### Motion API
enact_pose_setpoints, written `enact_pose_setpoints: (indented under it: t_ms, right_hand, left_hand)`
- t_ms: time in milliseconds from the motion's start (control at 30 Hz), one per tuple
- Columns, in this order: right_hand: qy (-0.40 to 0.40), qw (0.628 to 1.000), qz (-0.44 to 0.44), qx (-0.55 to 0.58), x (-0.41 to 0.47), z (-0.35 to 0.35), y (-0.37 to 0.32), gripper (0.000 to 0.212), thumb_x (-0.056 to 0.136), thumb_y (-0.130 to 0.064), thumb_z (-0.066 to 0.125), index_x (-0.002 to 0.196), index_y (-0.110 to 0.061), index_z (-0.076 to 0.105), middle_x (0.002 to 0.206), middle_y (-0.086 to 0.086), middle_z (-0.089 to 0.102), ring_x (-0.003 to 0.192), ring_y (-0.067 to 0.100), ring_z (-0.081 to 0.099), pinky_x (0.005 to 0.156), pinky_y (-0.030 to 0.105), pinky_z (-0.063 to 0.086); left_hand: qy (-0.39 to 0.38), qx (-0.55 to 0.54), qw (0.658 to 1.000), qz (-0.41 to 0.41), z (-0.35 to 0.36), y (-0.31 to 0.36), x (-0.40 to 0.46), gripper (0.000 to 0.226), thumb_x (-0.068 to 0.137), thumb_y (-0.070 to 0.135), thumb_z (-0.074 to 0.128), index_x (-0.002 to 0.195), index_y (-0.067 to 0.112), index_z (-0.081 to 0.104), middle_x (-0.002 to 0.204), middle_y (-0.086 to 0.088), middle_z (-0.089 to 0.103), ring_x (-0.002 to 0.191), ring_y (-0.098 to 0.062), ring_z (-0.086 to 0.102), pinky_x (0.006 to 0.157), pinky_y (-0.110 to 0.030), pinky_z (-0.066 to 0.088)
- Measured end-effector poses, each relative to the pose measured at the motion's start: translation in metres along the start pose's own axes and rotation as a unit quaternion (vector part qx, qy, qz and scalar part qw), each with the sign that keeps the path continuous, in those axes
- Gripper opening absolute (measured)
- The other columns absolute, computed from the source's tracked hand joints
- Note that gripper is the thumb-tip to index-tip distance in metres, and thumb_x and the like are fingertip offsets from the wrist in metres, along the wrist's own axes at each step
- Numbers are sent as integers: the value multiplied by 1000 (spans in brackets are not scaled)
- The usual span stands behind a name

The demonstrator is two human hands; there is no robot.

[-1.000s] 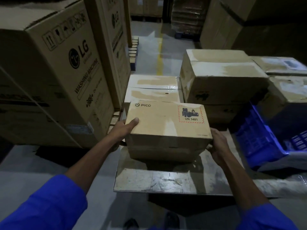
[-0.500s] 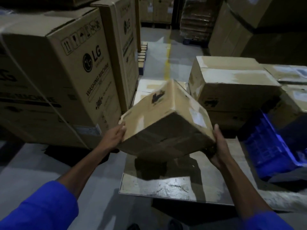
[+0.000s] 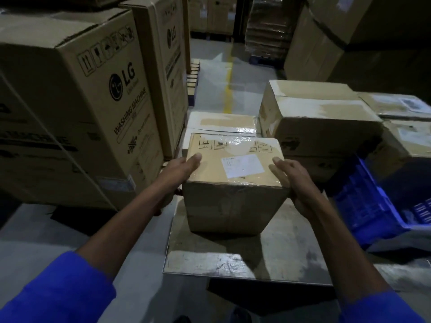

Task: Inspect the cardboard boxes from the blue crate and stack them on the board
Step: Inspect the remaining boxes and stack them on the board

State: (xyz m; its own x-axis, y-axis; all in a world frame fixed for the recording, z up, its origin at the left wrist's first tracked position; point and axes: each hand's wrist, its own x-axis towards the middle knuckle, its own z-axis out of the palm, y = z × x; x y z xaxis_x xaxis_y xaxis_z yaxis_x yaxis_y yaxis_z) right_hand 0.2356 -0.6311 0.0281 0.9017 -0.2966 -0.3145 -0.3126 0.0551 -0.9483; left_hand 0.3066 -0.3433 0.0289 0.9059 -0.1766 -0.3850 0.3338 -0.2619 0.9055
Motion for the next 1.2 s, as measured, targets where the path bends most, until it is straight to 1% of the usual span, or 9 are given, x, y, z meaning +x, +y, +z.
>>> enact_pose_setpoints:
  t_ms: [100, 200, 300, 467, 600, 700, 800, 1000, 1200]
  right_hand:
    - [-17, 999, 24, -23, 6, 4, -4, 77, 85, -44, 80, 144, -13, 40, 129, 8, 67, 107, 25, 74, 84, 42, 64]
    - [-7, 999, 17, -50, 3, 10, -5, 67, 91, -35, 78, 135, -18, 31, 124, 4, 60, 111, 23, 67, 92, 39, 60]
    - [-3, 999, 14, -51, 3, 9, -3, 69, 90, -34, 79, 135, -20, 28, 124, 3, 57, 113, 23, 65, 96, 41, 59]
    - [19, 997, 11, -69, 7, 11, -3, 68, 88, -31, 82, 132, -22, 30, 121, 1, 57, 110, 21, 65, 82, 34, 59]
    - [24, 997, 7, -72, 11, 13, -9, 66, 89, -29, 81, 130, -18, 30, 116, -1, 58, 102, 17, 67, 69, 27, 56]
    - [18, 997, -2, -80, 10, 12, -5, 66, 90, -32, 79, 130, -18, 28, 117, -2, 54, 102, 14, 63, 72, 24, 54]
    - [25, 997, 3, -78, 9, 12, -3, 68, 89, -32, 80, 131, -19, 28, 117, -1, 55, 105, 17, 64, 79, 31, 58]
    - [24, 998, -2, -66, 12, 13, -3, 73, 87, -28, 82, 136, -17, 28, 119, 0, 56, 108, 20, 65, 76, 30, 59]
    - [13, 998, -11, -65, 12, 9, -1, 73, 87, -29, 83, 135, -21, 29, 116, -5, 55, 109, 16, 63, 77, 27, 56]
  left_hand:
    - [-7, 25, 1000, -15, 8, 10, -1, 42, 95, 57, 63, 124, 26, 65, 109, 2, 74, 100, -25, 70, 78, -43, 57]
    - [18, 5, 1000, -21, 13, 12, 1, 44, 92, 49, 71, 129, 25, 67, 108, 1, 75, 98, -23, 71, 72, -37, 56]
    - [29, 1, 999, -19, 17, 14, 1, 47, 90, 45, 75, 129, 21, 68, 104, 1, 75, 95, -20, 70, 66, -32, 53]
    - [48, 48, 997, -19, 16, 21, 4, 45, 89, 36, 78, 125, 11, 67, 87, 6, 67, 78, -10, 65, 56, -23, 49]
    - [47, 64, 997, -22, 14, 24, 6, 40, 88, 38, 79, 117, 14, 67, 92, 2, 70, 80, -13, 66, 57, -26, 52]
    - [38, 64, 997, -17, 17, 20, 2, 35, 89, 46, 75, 113, 23, 64, 91, 5, 68, 83, -13, 65, 61, -30, 51]
    - [39, 72, 997, -9, 18, 20, 0, 30, 89, 46, 75, 106, 27, 60, 89, 7, 65, 79, -11, 61, 60, -29, 48]
    - [36, 84, 996, -8, 17, 26, 3, 28, 90, 41, 76, 107, 22, 64, 90, 5, 67, 80, -13, 64, 61, -31, 52]
    - [54, 67, 996, 10, 21, 21, 3, 37, 92, 38, 75, 121, 16, 67, 84, 11, 64, 77, -7, 62, 58, -25, 48]
